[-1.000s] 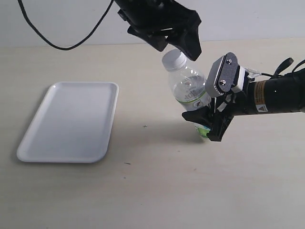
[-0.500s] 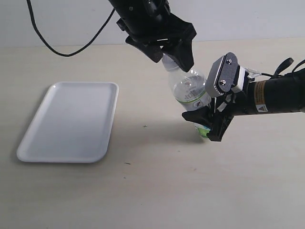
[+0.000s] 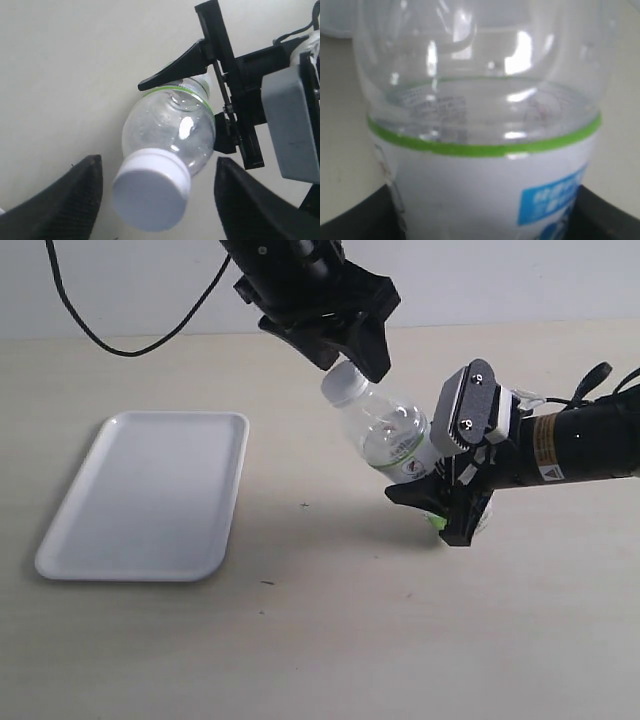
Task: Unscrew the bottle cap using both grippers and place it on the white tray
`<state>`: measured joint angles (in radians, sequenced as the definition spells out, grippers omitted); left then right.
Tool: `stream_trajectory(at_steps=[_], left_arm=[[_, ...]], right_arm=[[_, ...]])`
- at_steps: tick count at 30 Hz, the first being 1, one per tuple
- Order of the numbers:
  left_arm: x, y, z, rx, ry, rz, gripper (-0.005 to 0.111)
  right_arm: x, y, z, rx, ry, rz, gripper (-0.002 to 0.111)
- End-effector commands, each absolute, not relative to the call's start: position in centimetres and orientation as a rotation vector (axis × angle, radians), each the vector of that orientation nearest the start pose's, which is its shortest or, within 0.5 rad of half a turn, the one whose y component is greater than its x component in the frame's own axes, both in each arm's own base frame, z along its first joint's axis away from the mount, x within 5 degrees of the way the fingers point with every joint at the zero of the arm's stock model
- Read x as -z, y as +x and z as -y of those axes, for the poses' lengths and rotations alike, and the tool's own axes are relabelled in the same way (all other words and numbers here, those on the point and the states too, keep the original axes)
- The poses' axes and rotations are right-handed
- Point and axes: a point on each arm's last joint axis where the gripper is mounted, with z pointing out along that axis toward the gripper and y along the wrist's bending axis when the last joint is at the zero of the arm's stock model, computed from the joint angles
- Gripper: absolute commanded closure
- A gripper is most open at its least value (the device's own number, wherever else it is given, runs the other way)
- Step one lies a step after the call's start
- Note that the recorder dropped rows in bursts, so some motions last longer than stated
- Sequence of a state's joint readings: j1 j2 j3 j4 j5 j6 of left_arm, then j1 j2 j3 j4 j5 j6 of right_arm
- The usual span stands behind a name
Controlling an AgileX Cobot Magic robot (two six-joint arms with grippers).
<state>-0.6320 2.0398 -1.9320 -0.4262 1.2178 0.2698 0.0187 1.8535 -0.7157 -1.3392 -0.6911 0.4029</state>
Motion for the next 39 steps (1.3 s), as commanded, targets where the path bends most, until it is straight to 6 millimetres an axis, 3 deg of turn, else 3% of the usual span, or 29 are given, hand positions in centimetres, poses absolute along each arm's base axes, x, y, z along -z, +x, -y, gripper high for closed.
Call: stream_trajectory(at_steps=[1, 10, 14, 21, 32, 39], left_arm=[[-30.0, 33.7, 28.9, 0.698, 1.063, -2.606, 0.047], [-30.3, 33.8, 28.6, 0.645, 1.080, -2.592, 0.039], [-31.4, 33.9, 28.0, 0.560, 1.078, -2.535, 0.039], [-33.1, 33.7, 27.7, 0.562, 1.089, -2.482, 0.039], [-32.5, 35.4, 26.0, 0.718, 0.973, -2.543, 0.039], [-32.7, 35.3, 26.3, 0.810, 0.998, -2.509, 0.039]], right_arm=[[-11.4, 30.2, -5.8, -0.323, -1.250, -1.930, 0.108], [-11.8, 30.6, -5.9, -0.354, -1.126, -1.928, 0.108], [-11.9, 30.7, -6.2, -0.383, -1.124, -1.889, 0.108], [-12.2, 30.9, -6.3, -0.399, -1.065, -1.870, 0.108], [-12.8, 30.9, -6.8, -0.450, -1.062, -1.791, 0.108], [-12.9, 31.1, -6.7, -0.439, -1.013, -1.798, 0.108]])
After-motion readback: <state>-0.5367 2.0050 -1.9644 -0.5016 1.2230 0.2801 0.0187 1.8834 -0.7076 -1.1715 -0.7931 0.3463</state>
